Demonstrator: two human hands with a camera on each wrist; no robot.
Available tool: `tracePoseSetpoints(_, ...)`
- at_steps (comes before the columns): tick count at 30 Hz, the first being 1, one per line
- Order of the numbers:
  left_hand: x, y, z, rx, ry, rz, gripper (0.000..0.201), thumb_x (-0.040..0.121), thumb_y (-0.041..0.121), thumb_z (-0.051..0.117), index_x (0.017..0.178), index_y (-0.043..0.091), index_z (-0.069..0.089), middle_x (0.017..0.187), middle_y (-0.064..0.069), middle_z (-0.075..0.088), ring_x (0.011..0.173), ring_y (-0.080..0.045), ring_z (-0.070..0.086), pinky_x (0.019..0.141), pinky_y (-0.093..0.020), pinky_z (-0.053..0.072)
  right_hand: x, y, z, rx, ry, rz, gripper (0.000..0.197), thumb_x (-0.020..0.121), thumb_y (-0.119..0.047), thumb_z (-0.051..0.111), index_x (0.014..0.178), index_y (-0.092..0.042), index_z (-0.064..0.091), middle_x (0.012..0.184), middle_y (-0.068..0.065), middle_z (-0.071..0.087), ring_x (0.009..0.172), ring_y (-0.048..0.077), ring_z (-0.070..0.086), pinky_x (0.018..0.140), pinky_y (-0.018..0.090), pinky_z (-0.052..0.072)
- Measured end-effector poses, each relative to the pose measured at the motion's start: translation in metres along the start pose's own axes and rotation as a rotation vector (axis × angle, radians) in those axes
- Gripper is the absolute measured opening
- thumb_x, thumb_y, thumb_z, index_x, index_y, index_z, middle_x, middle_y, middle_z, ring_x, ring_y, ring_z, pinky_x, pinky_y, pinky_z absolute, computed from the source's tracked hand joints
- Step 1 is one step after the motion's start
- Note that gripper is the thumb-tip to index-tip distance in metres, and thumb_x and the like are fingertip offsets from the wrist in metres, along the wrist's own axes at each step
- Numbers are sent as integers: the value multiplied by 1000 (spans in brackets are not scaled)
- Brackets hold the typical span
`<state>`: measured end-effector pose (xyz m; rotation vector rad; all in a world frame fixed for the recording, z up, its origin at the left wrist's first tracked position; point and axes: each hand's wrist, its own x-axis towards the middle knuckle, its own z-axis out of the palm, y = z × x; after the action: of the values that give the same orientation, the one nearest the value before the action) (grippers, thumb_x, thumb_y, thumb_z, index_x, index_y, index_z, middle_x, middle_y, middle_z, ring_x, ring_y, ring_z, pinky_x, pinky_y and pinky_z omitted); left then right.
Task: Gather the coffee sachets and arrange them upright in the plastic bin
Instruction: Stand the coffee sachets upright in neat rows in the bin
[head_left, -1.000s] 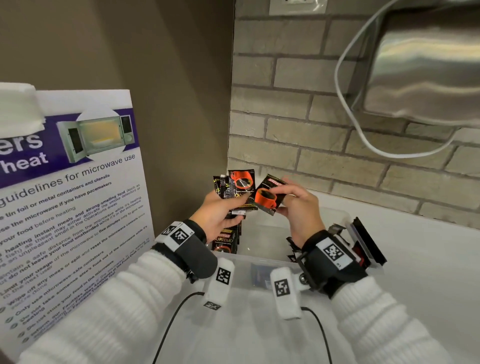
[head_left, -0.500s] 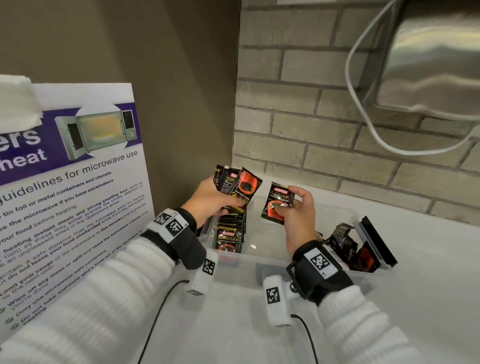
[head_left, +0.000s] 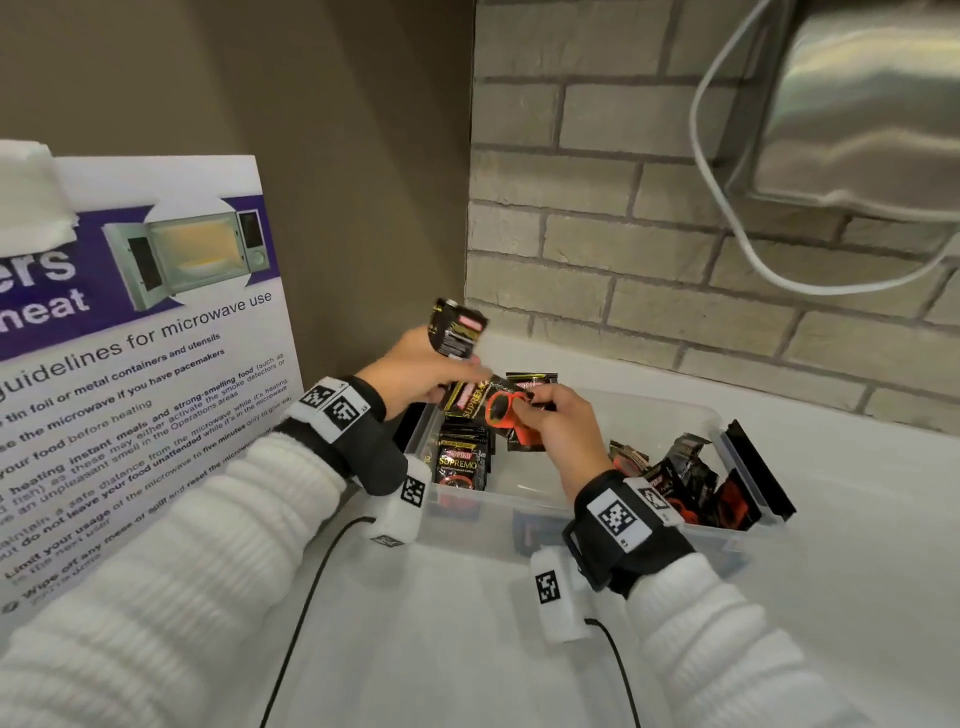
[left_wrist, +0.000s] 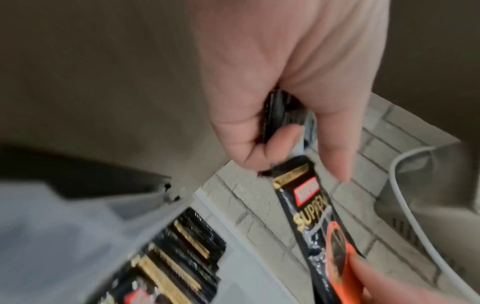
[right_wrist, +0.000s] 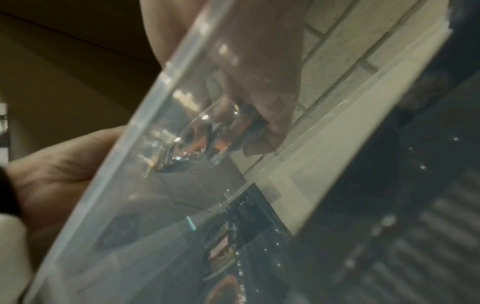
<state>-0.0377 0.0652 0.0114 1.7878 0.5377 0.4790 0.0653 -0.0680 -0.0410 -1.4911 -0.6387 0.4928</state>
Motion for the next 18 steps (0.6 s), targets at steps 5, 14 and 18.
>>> tracePoseSetpoints(5, -3, -13, 6, -421, 186, -12, 40, 81, 10, 70, 116, 17, 51, 83, 4, 53, 79, -10, 51, 65, -24, 43, 5, 0, -3, 482, -30, 151, 11, 92, -15, 54, 82, -12, 53, 90, 6, 64, 80, 17, 61, 70, 30, 50)
tracePoseSetpoints(14, -8, -24, 23, -398, 220, 28, 39, 81, 5, 69, 117, 5, 55, 99, -7, 67, 76, -11, 64, 59, -20, 52, -4, 1, 10, 300, -158, 125, 12, 92, -7, 52, 102, -9, 59, 99, 8, 65, 83, 16, 61, 76, 29, 50)
tracePoseSetpoints(18, -8, -31, 20, -248, 201, -5, 37, 78, 5, 71, 112, 9, 56, 104, -9, 67, 88, -19, 65, 63, -27, 53, -2, 2, 13, 195, -34, 120, 31, 92, -28, 56, 119, -13, 55, 114, 4, 64, 103, 17, 60, 93, 36, 48)
